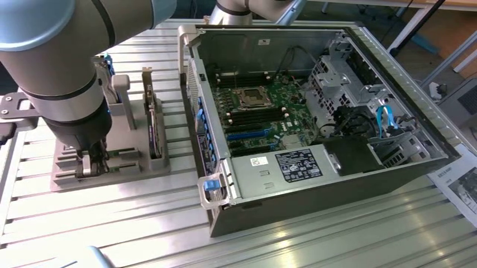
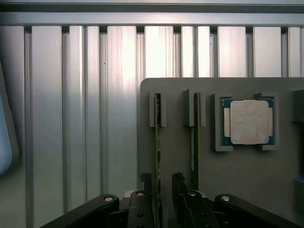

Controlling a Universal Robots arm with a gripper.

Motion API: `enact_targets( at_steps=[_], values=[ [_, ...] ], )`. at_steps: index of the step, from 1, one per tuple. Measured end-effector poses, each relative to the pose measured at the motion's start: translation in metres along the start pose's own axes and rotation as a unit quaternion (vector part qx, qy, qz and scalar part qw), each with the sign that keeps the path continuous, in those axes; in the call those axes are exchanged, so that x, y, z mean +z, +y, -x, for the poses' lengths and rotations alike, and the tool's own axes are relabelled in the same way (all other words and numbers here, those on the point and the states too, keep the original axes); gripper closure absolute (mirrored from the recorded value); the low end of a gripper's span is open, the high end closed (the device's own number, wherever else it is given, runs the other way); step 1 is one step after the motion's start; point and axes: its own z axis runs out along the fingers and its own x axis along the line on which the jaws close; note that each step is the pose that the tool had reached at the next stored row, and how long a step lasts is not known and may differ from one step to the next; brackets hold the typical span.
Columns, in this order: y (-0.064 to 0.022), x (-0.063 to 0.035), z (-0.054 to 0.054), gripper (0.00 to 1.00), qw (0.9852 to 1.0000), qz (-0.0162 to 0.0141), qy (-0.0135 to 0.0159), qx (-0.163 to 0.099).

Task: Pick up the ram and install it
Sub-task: 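Pick up the ram and move it above insertion slot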

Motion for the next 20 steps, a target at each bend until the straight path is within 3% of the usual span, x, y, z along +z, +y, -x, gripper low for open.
enact_targets(
  at_steps=[20],
  values=[
    [-0.0010,0.0138,0.000,0.69,1.0000,0.0000,0.0008,0.000]
  ],
)
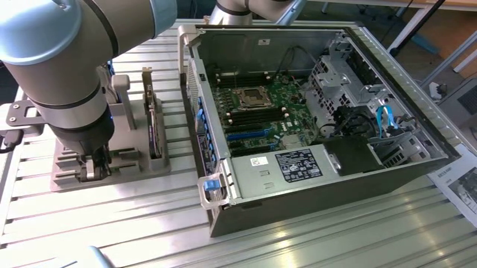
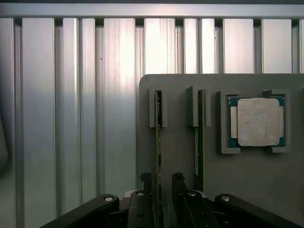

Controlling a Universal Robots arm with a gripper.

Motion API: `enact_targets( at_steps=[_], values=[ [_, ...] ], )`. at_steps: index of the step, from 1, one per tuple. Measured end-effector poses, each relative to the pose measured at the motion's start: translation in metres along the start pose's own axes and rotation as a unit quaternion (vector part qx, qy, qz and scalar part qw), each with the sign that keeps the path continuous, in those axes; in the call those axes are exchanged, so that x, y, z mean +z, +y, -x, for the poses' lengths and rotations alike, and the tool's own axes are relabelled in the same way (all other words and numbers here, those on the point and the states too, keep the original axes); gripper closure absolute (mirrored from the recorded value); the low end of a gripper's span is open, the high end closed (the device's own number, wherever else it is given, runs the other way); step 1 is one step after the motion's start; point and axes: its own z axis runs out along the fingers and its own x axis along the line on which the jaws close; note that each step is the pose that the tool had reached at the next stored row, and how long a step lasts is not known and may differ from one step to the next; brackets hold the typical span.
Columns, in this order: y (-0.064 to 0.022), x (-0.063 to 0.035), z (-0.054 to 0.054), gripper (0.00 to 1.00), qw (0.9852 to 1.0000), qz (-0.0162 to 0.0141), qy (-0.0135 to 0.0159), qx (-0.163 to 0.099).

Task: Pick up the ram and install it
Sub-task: 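Pick up the ram and move it above insertion slot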

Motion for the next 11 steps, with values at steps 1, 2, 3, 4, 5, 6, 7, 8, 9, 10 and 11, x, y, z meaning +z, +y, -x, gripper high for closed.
enact_targets(
  at_steps=[1,2,3,4,5,6,7,8,9,10,11],
  values=[
    [0.0000,0.0000,0.0000,0.69,1.0000,0.0000,0.0000,0.000],
    [0.0000,0.0001,0.0000,0.69,1.0000,0.0000,0.0000,0.000],
    [0.0000,0.0001,0.0000,0.69,1.0000,0.0000,0.0000,0.000],
    [0.0000,0.0001,0.0000,0.69,1.0000,-0.0001,-0.0001,0.000],
    [-0.0001,0.0002,0.0000,0.69,1.0000,0.0000,-0.0001,0.000],
    [-0.0001,0.0001,0.0000,0.69,1.0000,0.0000,-0.0001,0.000],
    [-0.0002,-0.0002,0.0000,0.69,1.0000,0.0000,-0.0001,0.000],
    [-0.0002,-0.0008,0.0000,0.69,1.0000,0.0000,-0.0001,0.000],
    [-0.0002,-0.0014,0.0001,0.69,1.0000,0.0000,-0.0001,0.000],
    [-0.0001,-0.0021,0.0001,0.69,1.0000,0.0000,-0.0001,0.000],
    [-0.0001,-0.0021,0.0001,0.69,1.0000,0.0000,-0.0001,0.000]
  ],
)
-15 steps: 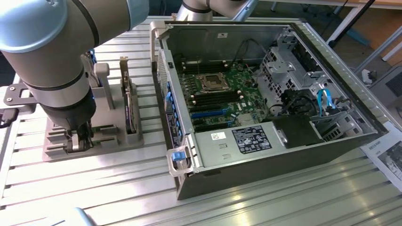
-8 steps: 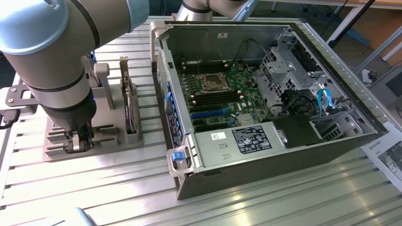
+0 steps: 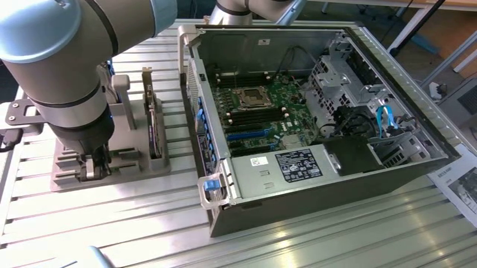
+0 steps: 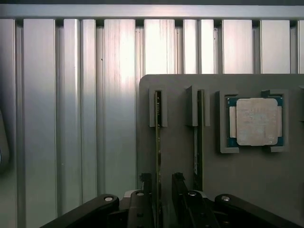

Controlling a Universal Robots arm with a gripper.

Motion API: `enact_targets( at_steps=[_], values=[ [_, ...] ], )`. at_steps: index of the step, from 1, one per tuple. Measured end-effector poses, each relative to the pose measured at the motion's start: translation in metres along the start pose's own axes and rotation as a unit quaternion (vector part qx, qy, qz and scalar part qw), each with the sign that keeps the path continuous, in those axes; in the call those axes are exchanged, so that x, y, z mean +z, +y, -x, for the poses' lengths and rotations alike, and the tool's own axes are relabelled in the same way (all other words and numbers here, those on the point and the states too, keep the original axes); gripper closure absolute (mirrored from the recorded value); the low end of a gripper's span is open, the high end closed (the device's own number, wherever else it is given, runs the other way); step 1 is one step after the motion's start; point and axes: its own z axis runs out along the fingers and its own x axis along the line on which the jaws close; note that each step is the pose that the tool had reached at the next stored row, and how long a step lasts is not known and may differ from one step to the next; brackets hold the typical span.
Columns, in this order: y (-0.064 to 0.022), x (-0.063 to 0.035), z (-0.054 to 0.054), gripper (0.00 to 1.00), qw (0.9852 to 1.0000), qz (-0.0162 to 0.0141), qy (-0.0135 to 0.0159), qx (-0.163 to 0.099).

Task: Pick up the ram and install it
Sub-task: 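Pick up the ram and move it above insertion slot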

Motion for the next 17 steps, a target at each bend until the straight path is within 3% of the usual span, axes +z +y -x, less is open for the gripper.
enact_targets(
  at_steps=[6,17],
  values=[
    [-0.0071,-0.0004,0.0001,0.69,1.0000,0.0007,0.0001,0.000],
    [-0.0072,-0.0018,0.0001,0.69,1.0000,0.0007,0.0001,0.000]
  ],
)
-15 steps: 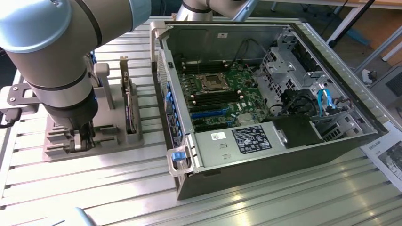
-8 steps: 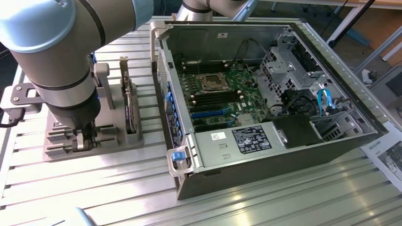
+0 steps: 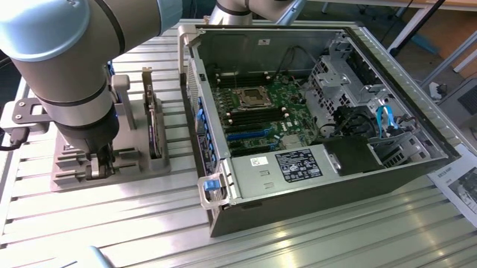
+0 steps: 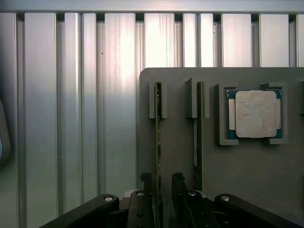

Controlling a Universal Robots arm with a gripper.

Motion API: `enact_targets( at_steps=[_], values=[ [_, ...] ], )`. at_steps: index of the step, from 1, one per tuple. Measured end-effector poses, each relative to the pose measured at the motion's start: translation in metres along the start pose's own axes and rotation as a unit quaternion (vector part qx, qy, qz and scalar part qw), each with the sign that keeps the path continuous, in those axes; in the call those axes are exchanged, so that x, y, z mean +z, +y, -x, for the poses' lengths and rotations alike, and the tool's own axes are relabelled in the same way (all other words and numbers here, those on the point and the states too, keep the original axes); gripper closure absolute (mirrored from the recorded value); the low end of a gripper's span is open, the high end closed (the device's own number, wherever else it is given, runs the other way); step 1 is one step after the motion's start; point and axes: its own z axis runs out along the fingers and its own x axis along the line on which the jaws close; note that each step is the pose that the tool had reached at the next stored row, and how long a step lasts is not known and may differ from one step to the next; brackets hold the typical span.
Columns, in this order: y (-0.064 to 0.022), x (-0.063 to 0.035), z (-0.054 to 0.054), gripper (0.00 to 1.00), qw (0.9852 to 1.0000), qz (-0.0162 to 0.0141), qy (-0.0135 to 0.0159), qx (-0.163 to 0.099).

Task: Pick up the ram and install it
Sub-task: 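Pick up the ram and move it above insertion slot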

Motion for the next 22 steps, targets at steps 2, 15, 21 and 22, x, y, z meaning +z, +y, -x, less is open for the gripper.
enact_targets(
  at_steps=[2,15,21,22],
  values=[
    [0.0000,0.0000,0.0000,0.69,1.0000,0.0001,0.0001,0.000],
    [0.0000,0.0004,0.0004,0.69,1.0000,0.0000,0.0000,0.000],
    [0.0000,0.0004,0.0004,0.78,1.0000,0.0000,0.0000,0.000],
    [0.0000,0.0004,0.0004,0.78,1.0000,0.0000,0.0000,0.000]
  ],
)
